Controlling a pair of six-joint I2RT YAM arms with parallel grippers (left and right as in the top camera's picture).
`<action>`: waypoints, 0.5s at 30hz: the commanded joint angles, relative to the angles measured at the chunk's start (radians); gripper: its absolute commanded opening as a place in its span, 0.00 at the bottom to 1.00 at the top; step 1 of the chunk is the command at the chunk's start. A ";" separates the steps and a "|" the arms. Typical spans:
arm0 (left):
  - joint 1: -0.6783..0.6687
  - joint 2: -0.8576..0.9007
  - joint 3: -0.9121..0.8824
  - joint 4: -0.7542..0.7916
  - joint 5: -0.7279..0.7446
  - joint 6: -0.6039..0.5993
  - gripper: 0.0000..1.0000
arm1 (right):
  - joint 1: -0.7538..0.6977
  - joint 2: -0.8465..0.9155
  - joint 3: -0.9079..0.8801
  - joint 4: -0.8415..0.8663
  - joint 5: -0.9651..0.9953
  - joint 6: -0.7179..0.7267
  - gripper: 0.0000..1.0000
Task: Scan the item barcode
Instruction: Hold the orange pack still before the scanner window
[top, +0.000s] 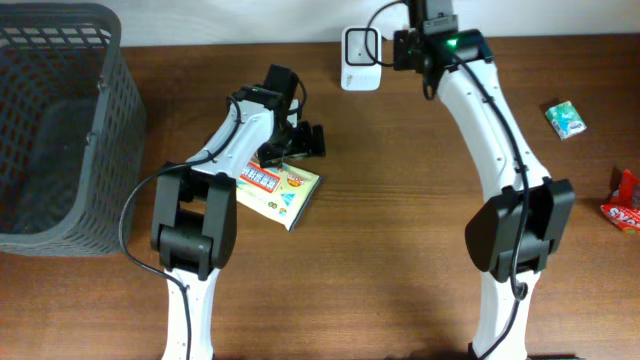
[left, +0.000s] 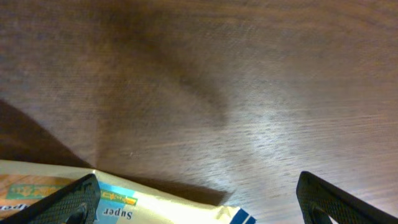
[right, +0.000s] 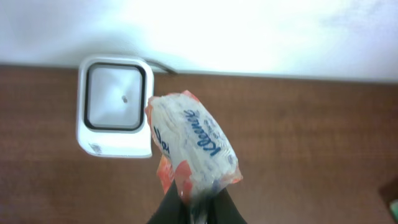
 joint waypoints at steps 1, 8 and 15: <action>-0.010 -0.010 0.007 -0.030 -0.101 0.016 0.99 | 0.032 -0.002 0.013 0.042 0.058 -0.066 0.04; -0.013 -0.010 0.005 -0.035 -0.135 0.016 0.99 | 0.070 0.092 0.013 0.153 0.058 -0.114 0.04; -0.013 -0.009 0.005 -0.035 -0.135 0.016 0.97 | 0.127 0.155 0.013 0.241 0.072 -0.496 0.04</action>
